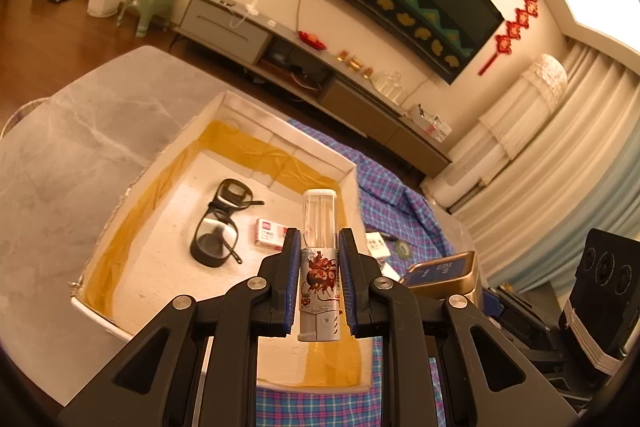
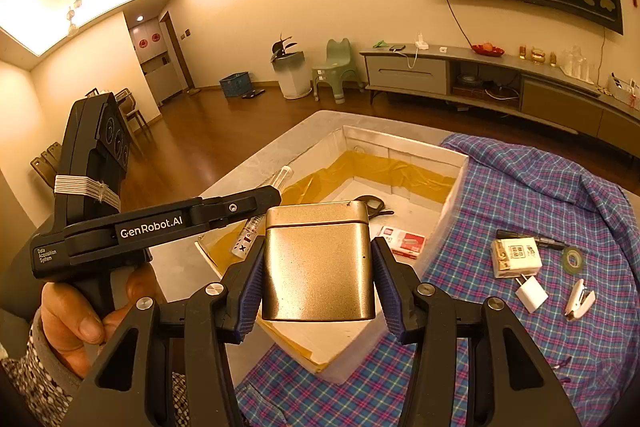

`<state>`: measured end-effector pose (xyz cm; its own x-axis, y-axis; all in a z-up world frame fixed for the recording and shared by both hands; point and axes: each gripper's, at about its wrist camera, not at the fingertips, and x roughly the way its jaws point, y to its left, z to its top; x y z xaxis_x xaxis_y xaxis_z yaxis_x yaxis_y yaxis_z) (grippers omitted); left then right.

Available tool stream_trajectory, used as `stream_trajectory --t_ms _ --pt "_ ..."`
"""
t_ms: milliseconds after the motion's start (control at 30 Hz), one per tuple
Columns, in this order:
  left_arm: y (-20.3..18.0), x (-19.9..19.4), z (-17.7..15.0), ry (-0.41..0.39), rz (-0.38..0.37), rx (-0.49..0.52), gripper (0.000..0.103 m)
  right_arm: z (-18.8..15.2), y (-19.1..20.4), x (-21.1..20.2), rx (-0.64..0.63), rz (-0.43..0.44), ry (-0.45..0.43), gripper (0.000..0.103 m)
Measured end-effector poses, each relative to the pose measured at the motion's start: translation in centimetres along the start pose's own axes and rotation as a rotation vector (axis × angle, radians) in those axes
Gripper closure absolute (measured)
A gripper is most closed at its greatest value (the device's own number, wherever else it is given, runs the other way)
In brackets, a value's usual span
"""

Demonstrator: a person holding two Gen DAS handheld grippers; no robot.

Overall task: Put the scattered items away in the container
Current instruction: 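Carry the bottle and gold box over the white box with both tools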

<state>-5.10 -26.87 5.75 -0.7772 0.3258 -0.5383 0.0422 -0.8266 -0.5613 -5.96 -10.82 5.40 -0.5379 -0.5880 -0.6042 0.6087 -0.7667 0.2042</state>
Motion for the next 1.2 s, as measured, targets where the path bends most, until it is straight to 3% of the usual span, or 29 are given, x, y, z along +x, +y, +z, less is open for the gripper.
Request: stream_trajectory --t_ms 567,1200 --pt "5.0 0.1 1.2 -0.011 0.071 -0.094 0.084 0.2 0.8 5.3 0.014 0.01 0.105 0.051" --pt "6.5 3.0 0.3 0.075 0.226 -0.051 0.084 -0.5 2.2 10.8 -0.068 -0.059 0.22 0.051"
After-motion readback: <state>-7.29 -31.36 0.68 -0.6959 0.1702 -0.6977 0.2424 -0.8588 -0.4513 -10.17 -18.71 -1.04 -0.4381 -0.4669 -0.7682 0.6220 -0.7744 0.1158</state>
